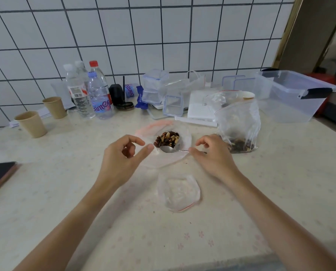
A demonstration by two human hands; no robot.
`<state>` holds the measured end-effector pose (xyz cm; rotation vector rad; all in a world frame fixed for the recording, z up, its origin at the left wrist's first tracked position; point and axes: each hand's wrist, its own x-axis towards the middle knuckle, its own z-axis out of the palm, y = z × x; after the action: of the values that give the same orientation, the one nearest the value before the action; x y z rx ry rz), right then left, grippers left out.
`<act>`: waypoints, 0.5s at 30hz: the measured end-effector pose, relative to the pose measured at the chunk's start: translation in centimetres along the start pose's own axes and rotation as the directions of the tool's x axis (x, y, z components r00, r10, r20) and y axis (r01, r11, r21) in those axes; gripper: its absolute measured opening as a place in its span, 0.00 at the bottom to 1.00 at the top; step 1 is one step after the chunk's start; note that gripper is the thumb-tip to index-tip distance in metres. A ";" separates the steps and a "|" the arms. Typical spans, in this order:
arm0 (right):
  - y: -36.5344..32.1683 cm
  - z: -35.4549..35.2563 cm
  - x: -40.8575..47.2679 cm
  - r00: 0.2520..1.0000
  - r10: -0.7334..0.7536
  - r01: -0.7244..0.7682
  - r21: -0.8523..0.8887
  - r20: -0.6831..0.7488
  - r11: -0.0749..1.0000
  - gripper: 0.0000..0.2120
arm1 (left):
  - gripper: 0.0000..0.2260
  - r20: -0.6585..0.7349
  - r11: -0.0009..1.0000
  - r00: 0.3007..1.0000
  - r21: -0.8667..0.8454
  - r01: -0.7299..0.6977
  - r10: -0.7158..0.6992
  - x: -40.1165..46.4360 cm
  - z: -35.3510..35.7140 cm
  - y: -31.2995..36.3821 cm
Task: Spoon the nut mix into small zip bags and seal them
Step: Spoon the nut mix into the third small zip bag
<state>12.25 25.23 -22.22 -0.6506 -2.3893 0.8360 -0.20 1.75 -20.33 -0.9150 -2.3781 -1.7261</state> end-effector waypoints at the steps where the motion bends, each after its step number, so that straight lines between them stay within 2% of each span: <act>1: 0.4 0.3 0.6 0.997 0.018 -0.009 -0.125 0.068 0.992 0.15 | 0.12 -0.039 0.999 0.999 0.046 -0.029 0.031 0.7 0.2 0.0; 3: 0.8 0.8 1.5 0.986 0.057 -0.005 -0.310 0.159 0.951 0.21 | 0.11 -0.125 0.979 0.985 0.179 -0.093 0.117 1.9 0.9 0.0; 4: 0.9 0.9 1.8 0.982 0.064 0.002 -0.346 0.179 0.938 0.21 | 0.12 -0.155 0.961 0.974 0.249 -0.121 0.163 2.5 1.2 0.0; 6: 1.0 1.0 2.3 0.976 0.077 -0.009 -0.319 0.201 0.948 0.17 | 0.16 -0.164 0.919 0.961 0.364 -0.150 0.222 3.8 2.0 -0.2; 8: 1.0 1.0 2.8 0.967 0.090 -0.031 -0.243 0.237 0.969 0.10 | 0.23 -0.108 0.879 0.977 0.463 -0.112 0.182 5.3 2.8 -0.8; 10: 1.2 1.0 3.3 0.960 0.092 -0.062 -0.122 0.263 0.991 0.05 | 0.31 -0.043 0.859 0.997 0.510 -0.037 0.068 6.5 3.7 -1.3; 12: 1.2 0.8 3.6 0.956 0.083 -0.118 0.112 0.281 0.987 0.02 | 0.36 -0.023 0.853 0.999 0.521 0.038 -0.031 7.3 4.5 -1.9; 15: 0.6 0.6 4.2 0.957 0.089 -0.217 0.481 0.275 0.850 0.03 | 0.35 -0.025 0.809 0.996 0.582 0.081 -0.082 7.7 5.3 -2.7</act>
<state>8.89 27.86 -21.69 -0.5478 -2.1863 1.6289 -6.40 9.21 -21.61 -0.7111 -2.7212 -0.8836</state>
